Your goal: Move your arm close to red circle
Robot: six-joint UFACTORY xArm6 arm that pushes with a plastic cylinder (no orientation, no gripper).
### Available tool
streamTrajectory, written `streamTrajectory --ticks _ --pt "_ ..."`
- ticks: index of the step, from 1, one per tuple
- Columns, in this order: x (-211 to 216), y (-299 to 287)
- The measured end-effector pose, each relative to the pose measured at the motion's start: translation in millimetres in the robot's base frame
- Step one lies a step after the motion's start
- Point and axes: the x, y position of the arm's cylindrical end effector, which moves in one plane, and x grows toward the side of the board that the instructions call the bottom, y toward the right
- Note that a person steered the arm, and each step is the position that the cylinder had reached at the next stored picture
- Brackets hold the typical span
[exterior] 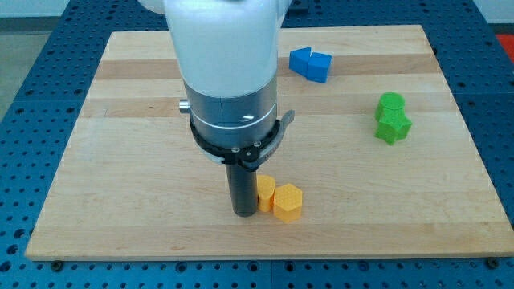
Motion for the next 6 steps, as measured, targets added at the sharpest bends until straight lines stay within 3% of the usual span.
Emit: streamTrajectory --ticks 4,6 --pt "-27.2 -52.3" --pt "-88.1 -43.2"
